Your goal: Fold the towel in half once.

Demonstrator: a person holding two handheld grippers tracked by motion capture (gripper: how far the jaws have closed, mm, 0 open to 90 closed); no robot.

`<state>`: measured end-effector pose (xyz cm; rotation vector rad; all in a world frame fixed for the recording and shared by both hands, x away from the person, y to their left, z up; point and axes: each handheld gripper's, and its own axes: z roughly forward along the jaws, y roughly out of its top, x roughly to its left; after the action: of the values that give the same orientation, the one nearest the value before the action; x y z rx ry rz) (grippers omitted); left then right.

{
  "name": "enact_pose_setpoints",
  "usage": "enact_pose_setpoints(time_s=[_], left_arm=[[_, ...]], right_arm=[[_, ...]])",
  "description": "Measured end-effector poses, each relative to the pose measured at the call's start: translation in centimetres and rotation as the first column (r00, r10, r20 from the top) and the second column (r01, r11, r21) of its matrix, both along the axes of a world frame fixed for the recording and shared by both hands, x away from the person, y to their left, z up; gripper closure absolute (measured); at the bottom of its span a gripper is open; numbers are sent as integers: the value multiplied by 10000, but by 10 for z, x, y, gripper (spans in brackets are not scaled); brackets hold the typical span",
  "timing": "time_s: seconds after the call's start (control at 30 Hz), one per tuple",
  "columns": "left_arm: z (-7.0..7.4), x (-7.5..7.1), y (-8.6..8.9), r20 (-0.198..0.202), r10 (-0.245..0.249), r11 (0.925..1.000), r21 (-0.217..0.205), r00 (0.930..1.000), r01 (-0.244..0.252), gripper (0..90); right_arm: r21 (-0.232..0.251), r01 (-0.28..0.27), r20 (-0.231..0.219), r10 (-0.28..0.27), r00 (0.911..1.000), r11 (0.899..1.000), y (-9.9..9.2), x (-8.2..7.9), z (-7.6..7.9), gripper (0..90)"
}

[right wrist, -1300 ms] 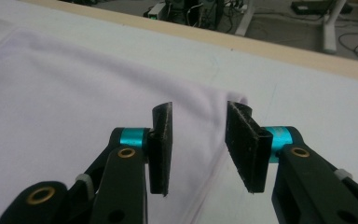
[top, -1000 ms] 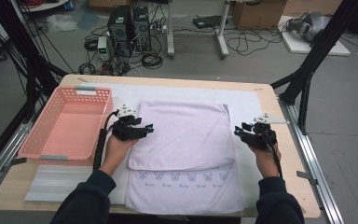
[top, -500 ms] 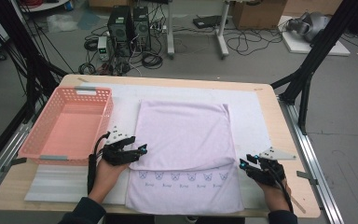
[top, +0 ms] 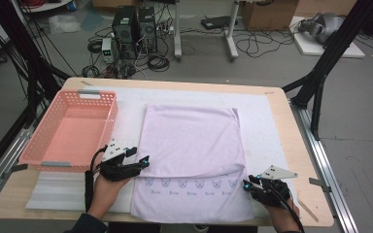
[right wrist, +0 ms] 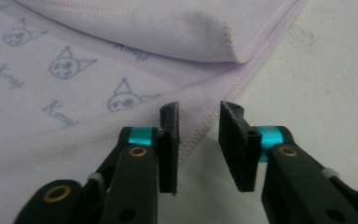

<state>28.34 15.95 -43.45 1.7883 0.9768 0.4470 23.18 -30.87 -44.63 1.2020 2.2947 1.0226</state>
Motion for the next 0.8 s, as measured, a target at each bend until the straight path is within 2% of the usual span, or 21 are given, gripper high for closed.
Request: enact_pose_setpoints(time_s=[0.1, 0.2, 0.27, 0.33, 0.43, 0.5, 0.53, 0.57, 0.6, 0.7, 0.77, 0.8], left_arm=[[0, 0, 1, -10, -42, 9999, -141, 10000, 42, 401], [0, 0, 1, -42, -102, 9999, -127, 9999, 102, 411], [0, -1, 1, -67, -130, 9998, -148, 9999, 129, 416], [0, -2, 1, -57, -153, 9997, -168, 9999, 152, 421], [0, -4, 2, -42, -198, 9997, -164, 9998, 197, 428], [-1, -5, 2, -61, -263, 9996, -126, 9996, 262, 432], [-1, -6, 2, -87, -283, 9995, -144, 9996, 282, 432], [0, -7, 3, -90, -386, 9992, -73, 9992, 385, 435], [0, -8, 2, -94, -464, 9989, -41, 9989, 463, 443], [0, -12, 2, -82, -750, 9972, 46, 9971, 751, 462], [0, -14, 1, -169, -981, 9950, 188, 9950, 984, 472], [-1, -15, 1, -240, -1042, 9941, 273, 9943, 1049, 474]], right_arm=[[340, -317, -181, 323, 9993, 9989, -1, 0, -1, 834], [547, -358, -365, 378, 9986, 9979, -2, 1, -1, 868], [176, -422, -261, 427, 9987, 9990, -1, 1, 1, 875], [-680, -331, -26, 330, 9995, 9971, 1, -2, 5, 877], [-938, -13, -83, 5, 10000, 9956, -6, -3, 9, 877], [-1161, -109, -236, 83, 9997, 9932, -8, -3, 9, 873], [-1272, -215, -189, 193, 9996, 9916, -6, -3, 9, 847], [-1288, -307, -127, 293, 9995, 9912, -5, -4, 10, 780], [-1291, -216, 125, 235, 9996, 9914, -4, -4, 10, 678], [-460, 172, 656, -142, 9977, 9988, -8, -2, 14, 537], [209, 305, 1080, -326, 9936, 9993, -9, 2, 17, 484], [393, 318, 1256, -365, 9914, 9987, -9, 5, 18, 463]])
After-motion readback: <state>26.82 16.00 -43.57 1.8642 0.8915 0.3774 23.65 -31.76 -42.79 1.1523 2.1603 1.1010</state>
